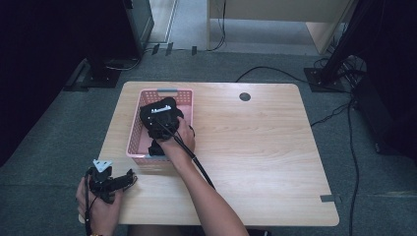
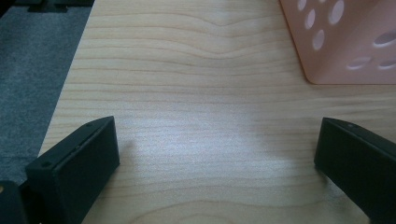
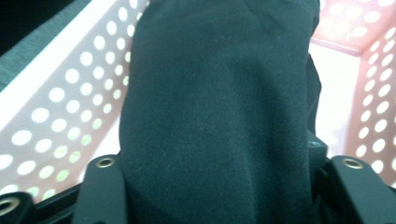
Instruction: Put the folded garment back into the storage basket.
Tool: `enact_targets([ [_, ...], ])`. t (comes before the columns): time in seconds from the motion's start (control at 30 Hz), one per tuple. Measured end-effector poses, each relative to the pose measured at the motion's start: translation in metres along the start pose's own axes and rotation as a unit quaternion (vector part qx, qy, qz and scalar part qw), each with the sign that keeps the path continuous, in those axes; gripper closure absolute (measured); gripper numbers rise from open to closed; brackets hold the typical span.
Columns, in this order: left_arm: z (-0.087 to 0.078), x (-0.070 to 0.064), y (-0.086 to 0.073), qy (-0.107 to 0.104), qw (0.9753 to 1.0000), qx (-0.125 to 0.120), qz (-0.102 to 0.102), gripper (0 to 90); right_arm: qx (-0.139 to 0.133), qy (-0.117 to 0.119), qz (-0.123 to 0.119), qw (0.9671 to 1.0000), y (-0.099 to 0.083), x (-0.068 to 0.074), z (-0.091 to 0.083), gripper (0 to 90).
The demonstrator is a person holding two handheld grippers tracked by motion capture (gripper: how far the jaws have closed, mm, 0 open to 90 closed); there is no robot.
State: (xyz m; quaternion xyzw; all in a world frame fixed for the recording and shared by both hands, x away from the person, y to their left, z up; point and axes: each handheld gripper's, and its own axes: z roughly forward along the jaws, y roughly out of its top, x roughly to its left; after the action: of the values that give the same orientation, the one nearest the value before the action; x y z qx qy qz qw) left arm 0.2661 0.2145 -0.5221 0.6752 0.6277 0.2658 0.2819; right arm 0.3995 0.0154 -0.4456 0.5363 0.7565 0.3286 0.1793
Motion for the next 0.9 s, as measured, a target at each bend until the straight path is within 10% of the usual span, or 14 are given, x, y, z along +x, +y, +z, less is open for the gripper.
enact_targets([
  [0.5, 0.0, 0.0, 0.0, 0.0, 1.0, 0.0, 0.0, 0.0, -0.121, 0.039, 0.006, 0.9918, -0.005, -0.003, -0.019, 9.3],
  [0.9, 0.0, 0.0, 0.0, 0.0, 1.0, 0.0, 0.0, 0.0, -0.139, 0.029, -0.003, 0.9898, -0.013, -0.013, -0.028, 0.0],
])
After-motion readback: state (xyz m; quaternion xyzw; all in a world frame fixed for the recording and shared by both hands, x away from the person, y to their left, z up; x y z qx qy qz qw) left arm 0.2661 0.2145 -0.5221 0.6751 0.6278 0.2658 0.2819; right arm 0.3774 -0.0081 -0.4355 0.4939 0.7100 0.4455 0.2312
